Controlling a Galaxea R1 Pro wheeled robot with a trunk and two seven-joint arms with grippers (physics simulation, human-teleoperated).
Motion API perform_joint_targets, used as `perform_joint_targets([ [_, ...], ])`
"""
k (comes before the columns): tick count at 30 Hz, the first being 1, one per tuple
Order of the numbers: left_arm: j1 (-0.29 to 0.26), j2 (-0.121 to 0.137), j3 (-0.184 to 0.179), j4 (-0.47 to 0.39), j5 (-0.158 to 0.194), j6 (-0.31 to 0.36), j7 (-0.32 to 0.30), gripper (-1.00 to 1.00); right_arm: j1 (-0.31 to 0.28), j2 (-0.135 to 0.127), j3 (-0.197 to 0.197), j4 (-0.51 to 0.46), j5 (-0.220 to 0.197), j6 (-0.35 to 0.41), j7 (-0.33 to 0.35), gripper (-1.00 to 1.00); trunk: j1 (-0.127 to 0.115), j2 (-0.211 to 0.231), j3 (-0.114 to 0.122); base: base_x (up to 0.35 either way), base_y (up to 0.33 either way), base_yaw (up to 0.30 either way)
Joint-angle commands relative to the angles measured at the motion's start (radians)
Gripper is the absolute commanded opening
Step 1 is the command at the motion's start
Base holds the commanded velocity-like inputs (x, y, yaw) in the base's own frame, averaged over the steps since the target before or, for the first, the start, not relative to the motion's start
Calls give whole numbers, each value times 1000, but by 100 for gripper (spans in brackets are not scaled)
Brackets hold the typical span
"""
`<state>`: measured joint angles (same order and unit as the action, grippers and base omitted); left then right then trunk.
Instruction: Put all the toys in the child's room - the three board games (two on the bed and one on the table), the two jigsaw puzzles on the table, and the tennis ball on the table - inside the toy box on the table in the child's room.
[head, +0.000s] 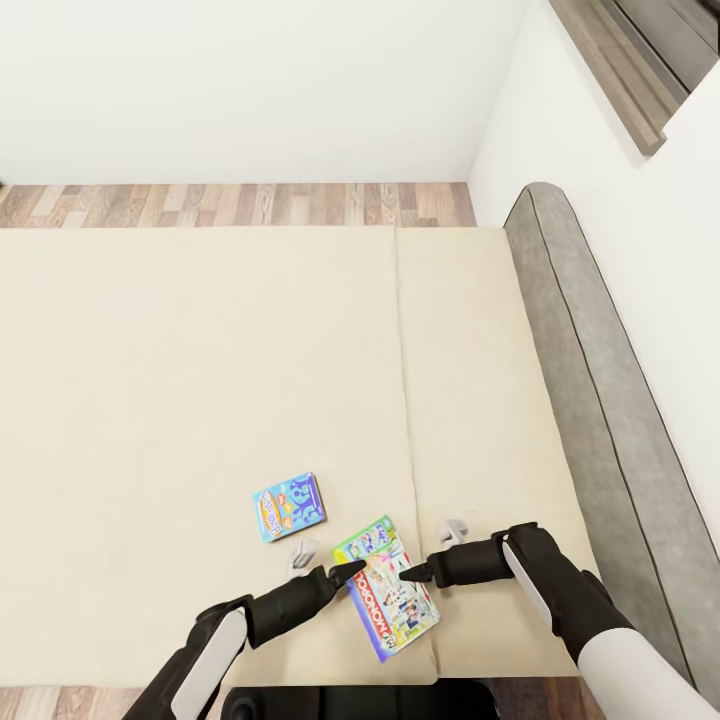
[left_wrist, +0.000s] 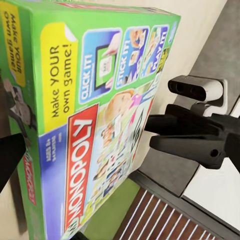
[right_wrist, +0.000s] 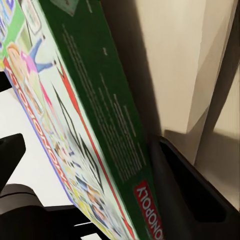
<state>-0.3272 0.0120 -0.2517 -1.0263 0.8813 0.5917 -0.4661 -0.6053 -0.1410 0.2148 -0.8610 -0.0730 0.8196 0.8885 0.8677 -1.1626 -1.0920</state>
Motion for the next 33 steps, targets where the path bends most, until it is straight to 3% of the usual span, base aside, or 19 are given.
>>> perform_joint_targets([
  [1, -1, -2, -10, -1, 26, 11, -1, 100, 1, 0, 3, -1, -18, 13, -3, 100, 0, 0, -1, 0, 0, 0],
  [13, -2, -10, -13, -1, 25, 10, -2, 100, 0, 0, 3, -1, -17, 13, -3, 100, 0, 0, -1, 0, 0, 0],
  [20, 1, -1, -8, -7, 25, 8, -8, 100, 0, -1, 2, -1, -17, 14, -3, 100, 0, 0, -1, 0, 0, 0],
  [24, 6, 22, -2, -11, 25, 5, -13, 100, 0, -1, 2, -1, -17, 15, -3, 100, 0, 0, -1, 0, 0, 0],
  [28, 14, 72, 3, -14, 32, 2, -16, 100, 0, -1, 0, -1, -17, 15, -3, 100, 0, 0, -1, 0, 0, 0],
  [33, 36, 105, 37, -16, 37, 1, -18, 100, 0, -2, -1, -1, -17, 15, -3, 100, 0, 0, -1, 0, 0, 0],
])
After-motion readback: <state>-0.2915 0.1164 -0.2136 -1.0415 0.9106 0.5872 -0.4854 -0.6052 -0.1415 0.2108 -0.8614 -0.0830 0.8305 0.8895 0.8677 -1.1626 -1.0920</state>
